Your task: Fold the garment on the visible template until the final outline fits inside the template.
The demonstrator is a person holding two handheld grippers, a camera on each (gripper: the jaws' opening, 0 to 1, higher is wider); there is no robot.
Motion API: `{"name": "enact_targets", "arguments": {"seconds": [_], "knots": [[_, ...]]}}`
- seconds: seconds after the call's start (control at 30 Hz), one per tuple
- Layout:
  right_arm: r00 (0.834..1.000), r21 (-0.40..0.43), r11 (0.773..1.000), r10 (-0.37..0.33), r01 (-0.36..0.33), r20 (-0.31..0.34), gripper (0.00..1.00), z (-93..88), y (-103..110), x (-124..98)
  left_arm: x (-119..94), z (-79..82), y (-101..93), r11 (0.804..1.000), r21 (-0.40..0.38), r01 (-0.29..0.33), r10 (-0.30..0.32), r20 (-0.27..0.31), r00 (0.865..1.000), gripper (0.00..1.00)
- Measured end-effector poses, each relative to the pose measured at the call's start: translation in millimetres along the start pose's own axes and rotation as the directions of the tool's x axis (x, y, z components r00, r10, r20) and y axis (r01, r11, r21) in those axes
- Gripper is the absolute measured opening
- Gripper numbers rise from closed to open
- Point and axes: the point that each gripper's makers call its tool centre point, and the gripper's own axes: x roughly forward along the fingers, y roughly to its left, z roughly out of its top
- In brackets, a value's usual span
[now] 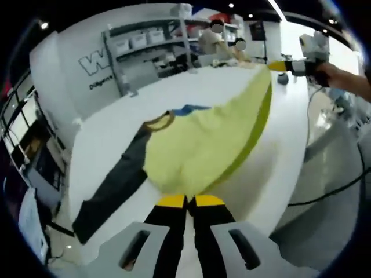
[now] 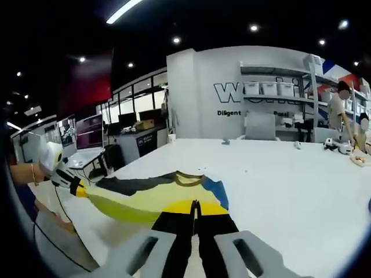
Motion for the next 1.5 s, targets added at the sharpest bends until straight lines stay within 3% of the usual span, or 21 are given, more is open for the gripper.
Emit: {"name": "enact_targets", "arguments": {"seconds": [0.27, 0.3, 0.33, 0.4, 0.57, 0.6, 0.67, 0.7, 0.8, 0.93, 0.97, 1.03, 1.07, 1.1, 1.13, 1.23, 1.27, 1.5], "knots": [[1.0, 0.004, 1.0, -0.006, 0.006, -0.004, 0.0, -2.8, -3, -3, -14, 10.5, 18.5, 0.997, -0.071, -0.037, 0.041, 0.056, 0.998, 0.0], [1.0, 0.006, 1.0, -0.007, 0.007, -0.003, 0.0, -3.0, -4, -4, -23, 10.7, 24.2, 0.996, -0.074, -0.046, 0.049, 0.04, 0.998, 0.0], [1.0, 0.007, 1.0, -0.011, 0.011, -0.003, 0.0, -3.5, -4, -5, -24, 0.7, 34.3, 0.996, -0.063, -0.061, 0.064, 0.034, 0.997, 0.0], [1.0, 0.006, 1.0, -0.01, 0.01, -0.003, 0.0, -3.6, -5, -6, -36, 3.1, 44.7, 0.994, -0.058, -0.088, 0.09, 0.025, 0.996, 0.0], [1.0, 0.016, 1.0, -0.027, 0.027, 0.005, 0.0, -4.6, -9, -18, -76, 31.6, 64.5, 0.989, -0.012, -0.145, 0.146, 0.072, 0.987, 0.0], [1.0, 0.019, 0.999, -0.031, 0.031, 0.005, 0.0, -4.7, -6, -22, -87, 35.4, 69.0, 0.988, 0.006, -0.155, 0.154, 0.064, 0.986, 0.0], [0.999, 0.022, 0.999, -0.032, 0.032, 0.003, 0.0, -5.2, -9, -23, -97, 28.6, 71.6, 0.986, 0.029, -0.166, 0.166, -0.007, 0.986, 0.0], [0.999, 0.026, 0.999, -0.034, 0.034, 0.002, 0.0, -7.0, -9, -27, -103, 31.7, 73.3, 0.979, 0.062, -0.192, 0.193, -0.014, 0.981, 0.0], [0.999, 0.035, 0.999, -0.04, 0.04, -0.007, 0.0, -14.1, -9, -33, -113, 31.7, 69.8, 0.981, 0.054, -0.187, 0.189, -0.033, 0.981, 0.0], [0.998, 0.054, 0.998, -0.035, 0.038, -0.053, 0.0, -34.5, -9, -41, -116, 19.2, 54.4, 0.985, 0.122, -0.123, 0.134, -0.09, 0.987, 0.0], [0.997, 0.056, 0.998, -0.033, 0.037, -0.063, 0.0, -38.7, -9, -42, -115, 2.6, 44.3, 0.984, 0.161, -0.079, 0.106, -0.163, 0.981, 0.0], [0.994, 0.053, 0.998, -0.026, 0.032, -0.106, 0.0, -54.3, -8, -47, -114, -9.8, 40.3, 0.984, 0.17, -0.059, 0.094, -0.208, 0.974, 0.0], [0.989, 0.05, 0.999, -0.006, 0.014, -0.15, 0.0, -63.1, -4, -50, -111, -13.9, 38.7, 0.984, 0.169, -0.053, 0.089, -0.213, 0.973, 0.0], [0.975, 0.048, 0.999, 0.015, -0.005, -0.22, 0.0, -83.8, -2, -52, -108, -21.5, 29.7, 0.989, 0.146, -0.026, 0.062, -0.245, 0.968, 0.0], [0.976, 0.07, 0.998, 0.024, -0.01, -0.217, 0.0, -88.3, -1, -52, -103, -29.4, 26.1, 0.991, 0.137, -0.005, 0.041, -0.262, 0.964, 0.0], [0.956, 0.08, 0.997, 0.018, 0.005, -0.293, 0.0, -123.4, -4, -59, -89, -56.2, 27.1, 0.98, 0.193, 0.039, 0.026, -0.323, 0.946, 0.0], [0.938, 0.076, 0.997, 0.014, 0.013, -0.347, 0.0, -141.5, -3, -62, -83, -66.5, 23.3, 0.975, 0.209, 0.072, 0.009, -0.361, 0.932, 0.0], [0.916, 0.099, 0.995, 0.021, 0.021, -0.401, 0.0, -164.2, 0, -67, -80, -76.4, 19.4, 0.971, 0.216, 0.099, -0.002, -0.411, 0.912, 0.0]]}}
